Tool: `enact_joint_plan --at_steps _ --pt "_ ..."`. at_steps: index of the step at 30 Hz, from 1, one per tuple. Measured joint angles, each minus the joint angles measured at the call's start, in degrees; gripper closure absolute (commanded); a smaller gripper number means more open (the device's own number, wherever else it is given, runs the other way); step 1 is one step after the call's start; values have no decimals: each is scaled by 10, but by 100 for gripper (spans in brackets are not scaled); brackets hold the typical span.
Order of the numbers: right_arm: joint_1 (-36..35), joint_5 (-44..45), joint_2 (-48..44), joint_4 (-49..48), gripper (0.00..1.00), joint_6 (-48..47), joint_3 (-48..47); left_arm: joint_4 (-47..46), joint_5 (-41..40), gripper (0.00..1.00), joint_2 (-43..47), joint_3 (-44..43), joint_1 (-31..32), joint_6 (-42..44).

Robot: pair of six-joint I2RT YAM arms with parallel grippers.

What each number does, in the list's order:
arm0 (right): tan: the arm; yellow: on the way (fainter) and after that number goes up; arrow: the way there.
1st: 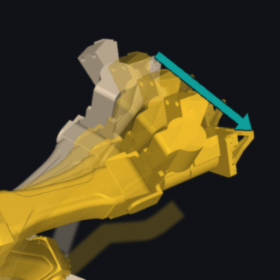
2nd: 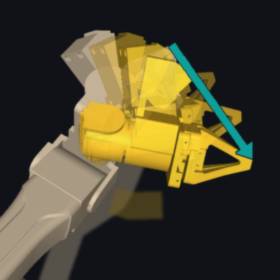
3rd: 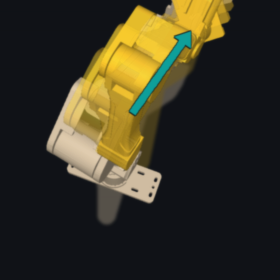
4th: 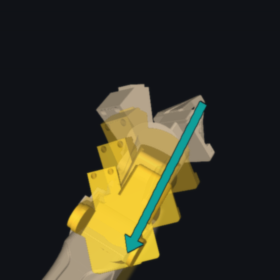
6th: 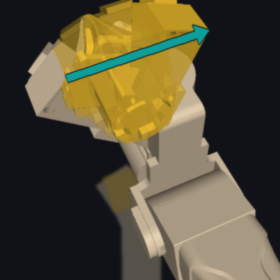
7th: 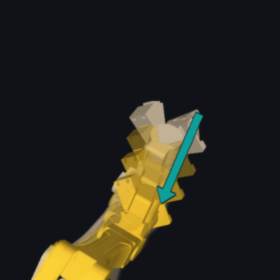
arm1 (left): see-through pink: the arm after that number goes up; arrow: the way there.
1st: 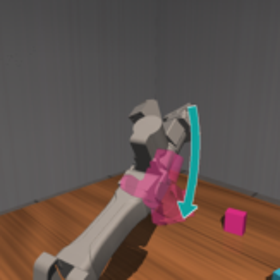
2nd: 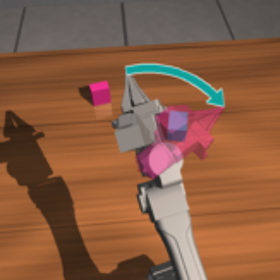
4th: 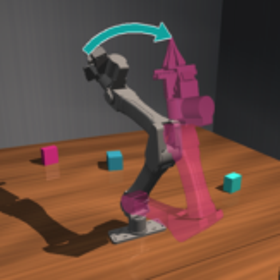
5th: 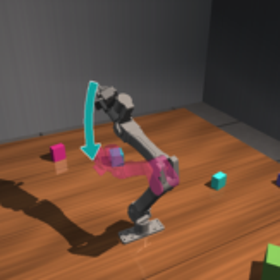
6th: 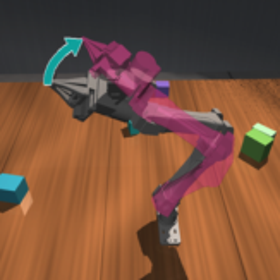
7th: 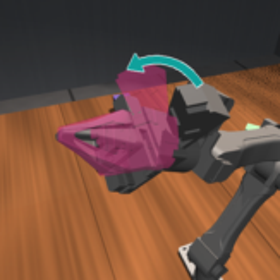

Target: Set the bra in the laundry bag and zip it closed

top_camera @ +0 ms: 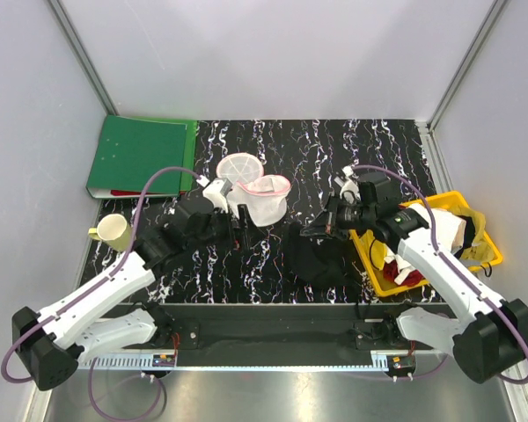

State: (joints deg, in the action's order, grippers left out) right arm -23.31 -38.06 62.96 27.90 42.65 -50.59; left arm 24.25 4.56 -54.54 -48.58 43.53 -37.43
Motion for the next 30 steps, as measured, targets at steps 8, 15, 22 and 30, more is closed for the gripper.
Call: enact_joint_plan --at_steps 8,15,22,30 --pt "-8 13 22 -80 100 16 34 -43 26 6 -16 57 -2 -17" --pt "14 18 19 -81 100 42 82 -87 53 9 -61 82 -2 -37" --pt "-44 35 14 -55 100 57 -14 -130 63 9 -62 96 -3 -51" --pt "-63 75 -2 -54 100 60 -19 -156 90 9 -40 113 -4 -52"
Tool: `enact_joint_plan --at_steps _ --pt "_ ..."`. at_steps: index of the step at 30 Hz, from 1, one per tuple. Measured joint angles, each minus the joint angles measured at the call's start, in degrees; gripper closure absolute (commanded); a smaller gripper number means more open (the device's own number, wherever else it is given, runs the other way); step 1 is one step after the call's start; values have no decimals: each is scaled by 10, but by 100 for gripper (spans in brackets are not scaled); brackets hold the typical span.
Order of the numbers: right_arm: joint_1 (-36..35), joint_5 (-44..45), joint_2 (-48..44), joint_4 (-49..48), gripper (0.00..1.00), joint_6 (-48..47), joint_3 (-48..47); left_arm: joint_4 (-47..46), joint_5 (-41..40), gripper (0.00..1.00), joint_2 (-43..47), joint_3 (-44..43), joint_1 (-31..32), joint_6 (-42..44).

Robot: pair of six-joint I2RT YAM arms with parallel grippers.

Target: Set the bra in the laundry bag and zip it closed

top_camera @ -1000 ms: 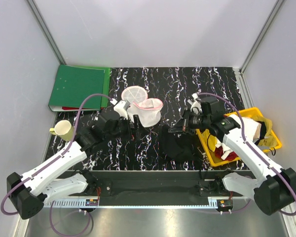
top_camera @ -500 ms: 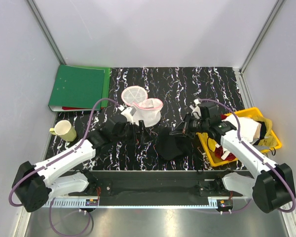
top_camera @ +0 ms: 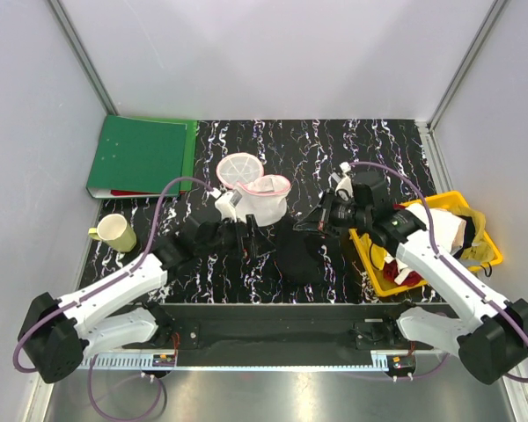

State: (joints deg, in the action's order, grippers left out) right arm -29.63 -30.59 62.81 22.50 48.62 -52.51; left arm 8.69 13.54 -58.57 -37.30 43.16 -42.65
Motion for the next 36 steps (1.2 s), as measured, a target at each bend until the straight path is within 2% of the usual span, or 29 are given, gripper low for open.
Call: enact_joint_plan --at_steps 5,9,16,25,29,36 --pt "57 -31 17 -55 100 3 71 -2 2 9 8 21 -4 -11" --pt "95 -54 42 -71 100 2 105 -7 9 5 5 44 -6 -25" --pt "151 -85 89 -98 100 -45 130 -78 52 3 -60 71 -8 -70" --pt "158 -53 161 -98 98 -132 148 -207 91 1 -137 104 -21 -141" --pt "158 -26 164 -99 91 -164 162 -274 106 1 -191 104 -24 -173" --pt "158 11 150 -129 90 -189 207 -393 135 3 -287 108 -24 -239"
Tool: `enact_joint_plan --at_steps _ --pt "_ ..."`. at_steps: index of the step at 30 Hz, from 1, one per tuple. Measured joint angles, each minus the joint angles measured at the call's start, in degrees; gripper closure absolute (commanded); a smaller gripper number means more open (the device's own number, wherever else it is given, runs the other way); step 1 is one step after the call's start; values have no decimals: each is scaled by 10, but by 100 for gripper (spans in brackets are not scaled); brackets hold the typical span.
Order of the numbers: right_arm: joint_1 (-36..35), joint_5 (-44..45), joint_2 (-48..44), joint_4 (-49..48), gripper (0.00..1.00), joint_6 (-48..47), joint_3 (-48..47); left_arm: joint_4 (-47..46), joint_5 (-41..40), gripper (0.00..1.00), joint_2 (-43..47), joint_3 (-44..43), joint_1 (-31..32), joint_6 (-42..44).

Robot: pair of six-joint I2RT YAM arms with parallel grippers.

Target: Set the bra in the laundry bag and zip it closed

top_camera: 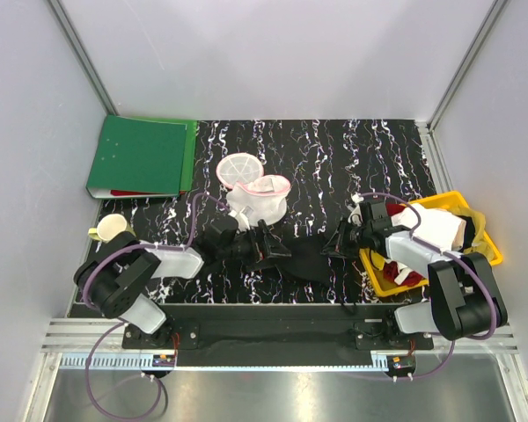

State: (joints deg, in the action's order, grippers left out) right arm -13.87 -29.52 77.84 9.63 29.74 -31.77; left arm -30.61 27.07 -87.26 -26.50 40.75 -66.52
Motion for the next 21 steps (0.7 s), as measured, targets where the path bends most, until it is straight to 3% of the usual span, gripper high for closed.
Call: enact_joint_plan --at_steps 7,10,13,14,16,17,21 --pt "0 5 -8 -30 91 5 23 -43 2 31 -21 -3 3 -23" --pt "0 10 -21 -38 90 12 26 -53 1 38 -36 -11 11 -26" --pt "-1 16 -24 -47 88 17 26 -60 1 60 -57 -19 20 -26" --pt "-2 16 -24 -48 87 18 26 -61 1 75 -65 -22 22 -26" --pt "-2 18 -24 -50 81 21 26 -59 2 96 -82 -32 23 -23" --pt "-2 19 -24 -51 77 23 26 -53 2 100 -92 -42 23 -14" --pt "-2 20 -40 -29 57 29 22 21 -3 100 -89 -86 23 39"
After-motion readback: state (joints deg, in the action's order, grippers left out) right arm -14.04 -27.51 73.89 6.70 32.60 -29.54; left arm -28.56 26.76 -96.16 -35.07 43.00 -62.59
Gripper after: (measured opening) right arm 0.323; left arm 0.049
